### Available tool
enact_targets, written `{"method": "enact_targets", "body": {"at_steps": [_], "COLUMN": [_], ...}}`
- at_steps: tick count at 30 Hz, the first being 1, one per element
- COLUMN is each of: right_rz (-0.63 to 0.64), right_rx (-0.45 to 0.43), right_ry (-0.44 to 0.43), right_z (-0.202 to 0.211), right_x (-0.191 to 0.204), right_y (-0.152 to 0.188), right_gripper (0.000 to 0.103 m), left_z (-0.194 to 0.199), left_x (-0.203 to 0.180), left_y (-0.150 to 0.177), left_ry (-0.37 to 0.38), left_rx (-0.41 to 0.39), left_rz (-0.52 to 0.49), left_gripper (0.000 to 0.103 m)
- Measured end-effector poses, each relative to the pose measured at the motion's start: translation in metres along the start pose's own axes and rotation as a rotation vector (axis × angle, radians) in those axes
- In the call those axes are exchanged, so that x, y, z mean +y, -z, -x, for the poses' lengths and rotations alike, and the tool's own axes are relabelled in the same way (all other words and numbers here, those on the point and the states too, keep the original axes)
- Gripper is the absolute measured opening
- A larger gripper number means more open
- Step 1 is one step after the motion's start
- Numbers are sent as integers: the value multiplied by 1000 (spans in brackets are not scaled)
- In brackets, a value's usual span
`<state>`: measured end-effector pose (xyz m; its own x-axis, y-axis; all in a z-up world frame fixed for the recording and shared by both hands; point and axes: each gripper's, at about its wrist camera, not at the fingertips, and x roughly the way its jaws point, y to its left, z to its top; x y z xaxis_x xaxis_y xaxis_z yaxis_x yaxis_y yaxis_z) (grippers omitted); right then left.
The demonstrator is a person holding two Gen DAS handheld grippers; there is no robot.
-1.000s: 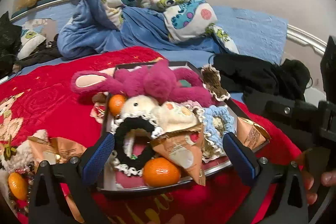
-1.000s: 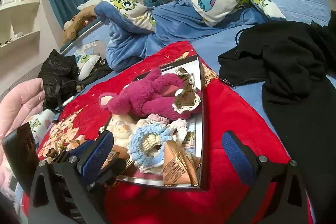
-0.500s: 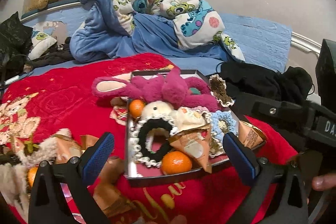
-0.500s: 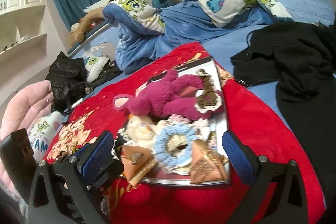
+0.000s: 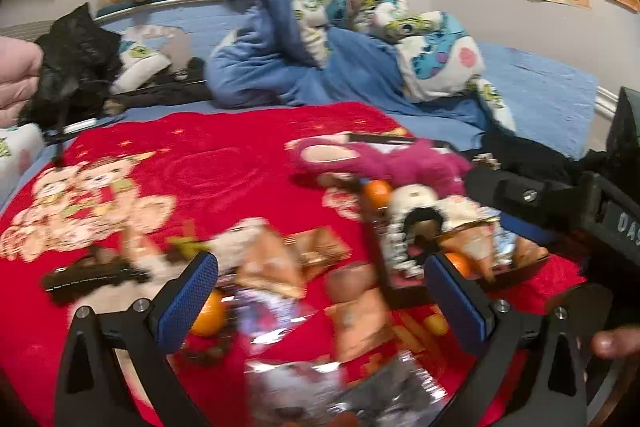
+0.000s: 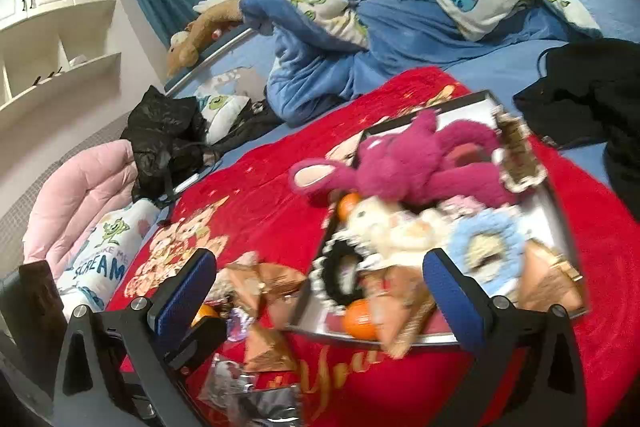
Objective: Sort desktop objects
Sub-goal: 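Withdraw both grippers from the box toward the items on the blanket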
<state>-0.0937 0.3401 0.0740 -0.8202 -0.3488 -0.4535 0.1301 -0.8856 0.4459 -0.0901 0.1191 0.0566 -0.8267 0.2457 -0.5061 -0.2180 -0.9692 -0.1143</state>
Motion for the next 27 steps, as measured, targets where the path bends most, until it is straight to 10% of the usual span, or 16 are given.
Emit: {"method": "enact_targets", "body": {"at_steps": [27], "right_rz": [245], "right_rx": [115], "right_ry": [-75], "right_z": [-35], "right_x": [88], "right_y": [65], "right_gripper": [103], "left_z": [11], "left_x": [116], "left_y": [43], "left_ry": [-195], "left_rx": [123], "left_rz": [63], "left_gripper": [103]}}
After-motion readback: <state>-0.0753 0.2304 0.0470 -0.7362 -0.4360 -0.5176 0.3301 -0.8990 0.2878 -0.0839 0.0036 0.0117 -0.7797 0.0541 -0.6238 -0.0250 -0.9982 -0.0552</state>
